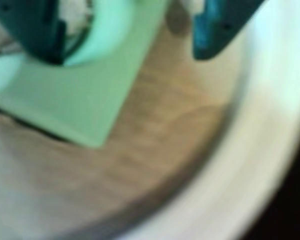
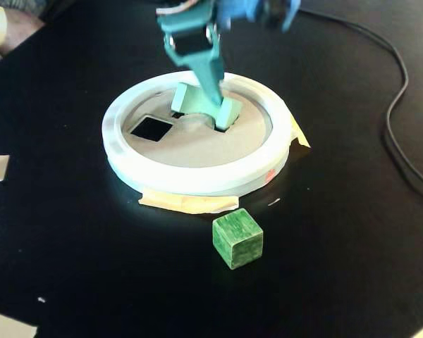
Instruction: Pick up the U shape block and drop it in corresponding U shaped hole
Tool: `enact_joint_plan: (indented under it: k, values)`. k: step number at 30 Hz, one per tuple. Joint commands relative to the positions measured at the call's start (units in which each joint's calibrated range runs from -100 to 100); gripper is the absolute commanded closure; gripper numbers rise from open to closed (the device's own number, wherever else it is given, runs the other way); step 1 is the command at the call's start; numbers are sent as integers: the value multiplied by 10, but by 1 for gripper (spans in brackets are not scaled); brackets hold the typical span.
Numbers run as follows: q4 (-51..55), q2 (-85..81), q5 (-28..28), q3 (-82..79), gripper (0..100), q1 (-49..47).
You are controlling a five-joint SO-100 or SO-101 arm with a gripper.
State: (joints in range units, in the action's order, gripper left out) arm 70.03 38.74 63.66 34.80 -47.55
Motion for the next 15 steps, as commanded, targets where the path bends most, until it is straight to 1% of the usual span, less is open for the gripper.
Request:
enact_joint_plan:
  k: [1, 4, 7, 12, 14, 15]
  values:
    - [89, -123, -14, 48, 57, 6]
    - [154, -165, -14, 48, 57, 9]
    - [198, -178, -36, 47, 57, -3]
    - [204, -178, -87, 48, 57, -41]
    - [204, -177, -104, 44, 57, -48]
    - [204, -172, -121, 40, 57, -46]
